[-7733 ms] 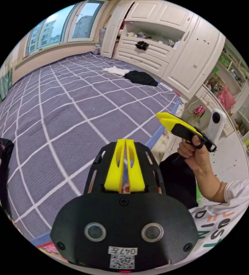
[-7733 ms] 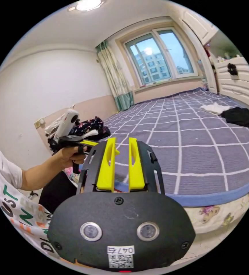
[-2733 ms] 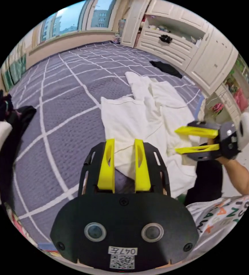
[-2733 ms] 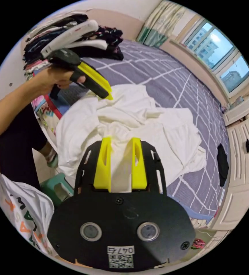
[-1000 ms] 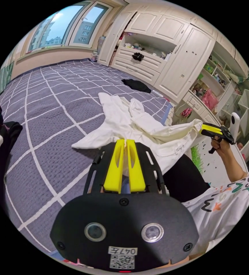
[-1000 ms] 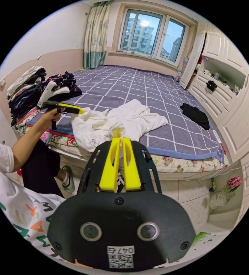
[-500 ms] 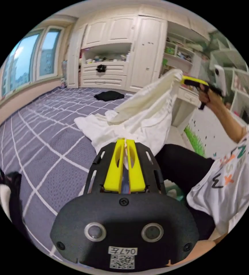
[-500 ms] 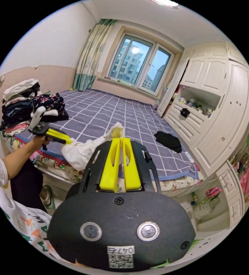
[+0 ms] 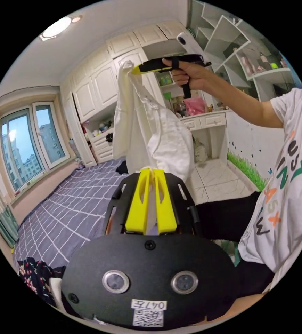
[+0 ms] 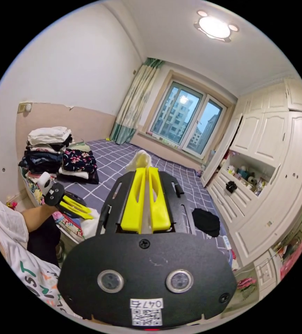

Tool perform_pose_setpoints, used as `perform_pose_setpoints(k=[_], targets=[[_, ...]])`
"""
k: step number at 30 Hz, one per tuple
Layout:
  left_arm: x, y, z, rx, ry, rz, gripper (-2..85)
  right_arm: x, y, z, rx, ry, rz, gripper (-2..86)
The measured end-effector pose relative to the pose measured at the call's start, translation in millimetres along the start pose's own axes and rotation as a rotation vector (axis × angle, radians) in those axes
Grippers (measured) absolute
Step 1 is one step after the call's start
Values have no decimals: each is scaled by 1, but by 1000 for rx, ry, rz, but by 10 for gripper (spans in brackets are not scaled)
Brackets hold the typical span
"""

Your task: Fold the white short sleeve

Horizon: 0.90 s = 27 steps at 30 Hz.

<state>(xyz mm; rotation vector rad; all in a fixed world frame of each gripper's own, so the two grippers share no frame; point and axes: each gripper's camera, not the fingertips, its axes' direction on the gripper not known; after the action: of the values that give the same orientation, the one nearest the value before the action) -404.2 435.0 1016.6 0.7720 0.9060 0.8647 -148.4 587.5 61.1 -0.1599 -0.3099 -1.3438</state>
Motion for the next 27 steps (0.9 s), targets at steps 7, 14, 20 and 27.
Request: perform_pose_setpoints(k=[7,14,20,27], targets=[[6,-27,-11,263,-27,-156,156,15,-71,6,48,-49,9,-1],[32,-79,69,132,43,-61,5,12,-92,48,29,-52,7,-1],[-9,-112,91,27,-91,-25,-8,35,-108,114,-35,22,-1,0],[-194,-224,85,-43,-648,-204,-6,89,-181,229,-138,162,25,-1]])
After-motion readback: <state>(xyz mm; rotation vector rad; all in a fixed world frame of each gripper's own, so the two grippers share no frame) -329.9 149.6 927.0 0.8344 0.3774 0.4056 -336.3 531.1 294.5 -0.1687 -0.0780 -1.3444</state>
